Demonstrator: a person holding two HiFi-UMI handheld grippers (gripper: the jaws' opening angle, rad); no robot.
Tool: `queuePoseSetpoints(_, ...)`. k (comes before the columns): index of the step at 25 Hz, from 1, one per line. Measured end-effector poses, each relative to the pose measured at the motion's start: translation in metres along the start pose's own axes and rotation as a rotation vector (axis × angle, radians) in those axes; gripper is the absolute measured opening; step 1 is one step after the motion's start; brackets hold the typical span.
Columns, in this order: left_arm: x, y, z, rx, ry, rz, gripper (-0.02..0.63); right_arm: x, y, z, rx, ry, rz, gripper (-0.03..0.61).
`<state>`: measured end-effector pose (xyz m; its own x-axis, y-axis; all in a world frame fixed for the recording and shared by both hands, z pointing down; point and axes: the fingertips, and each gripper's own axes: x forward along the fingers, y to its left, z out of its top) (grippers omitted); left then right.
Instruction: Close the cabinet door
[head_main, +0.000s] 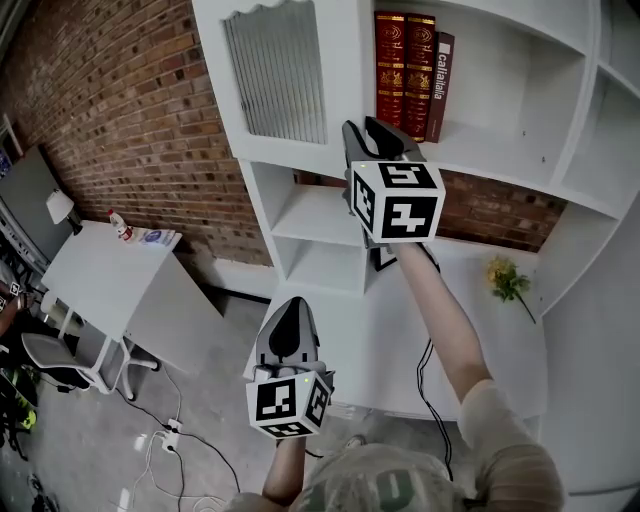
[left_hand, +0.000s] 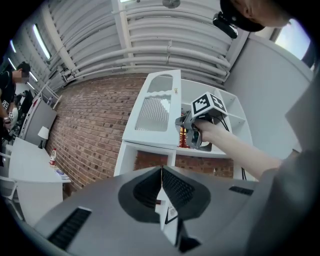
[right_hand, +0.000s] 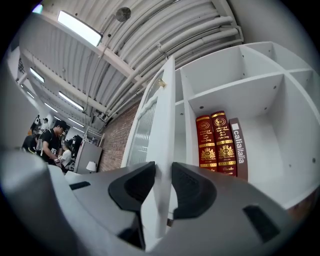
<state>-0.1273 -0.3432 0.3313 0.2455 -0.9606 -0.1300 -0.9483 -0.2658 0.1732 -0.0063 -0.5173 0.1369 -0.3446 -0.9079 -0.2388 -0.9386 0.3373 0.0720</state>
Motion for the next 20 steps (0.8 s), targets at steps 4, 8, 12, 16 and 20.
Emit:
queuePoseSetpoints(4, 0.002, 0.005, -0.002, -0.002, 0.004, -0.006, 0.015, 0.004, -0.008, -0.002, -0.032, 0.001, -0.051, 0.101)
queuePoseSetpoints(8, 0.003, 0.011, -0.002, -0.001, 0.010, -0.010, 0.015, 0.011, -0.015, -0.003, -0.076, -0.009, -0.112, 0.101)
queuePoseSetpoints(12, 0.003, 0.019, -0.006, -0.003, 0.023, -0.008, 0.015, 0.018, -0.022, -0.005, -0.083, -0.002, -0.145, 0.101)
queuePoseSetpoints(16, 0.004, 0.025, -0.010, -0.005, 0.033, -0.011, 0.015, 0.025, -0.031, -0.009, -0.068, 0.010, -0.168, 0.101)
queuePoseSetpoints(20, 0.008, 0.028, -0.013, -0.011, 0.040, -0.020, 0.015, 0.032, -0.037, -0.011, -0.058, 0.021, -0.183, 0.101)
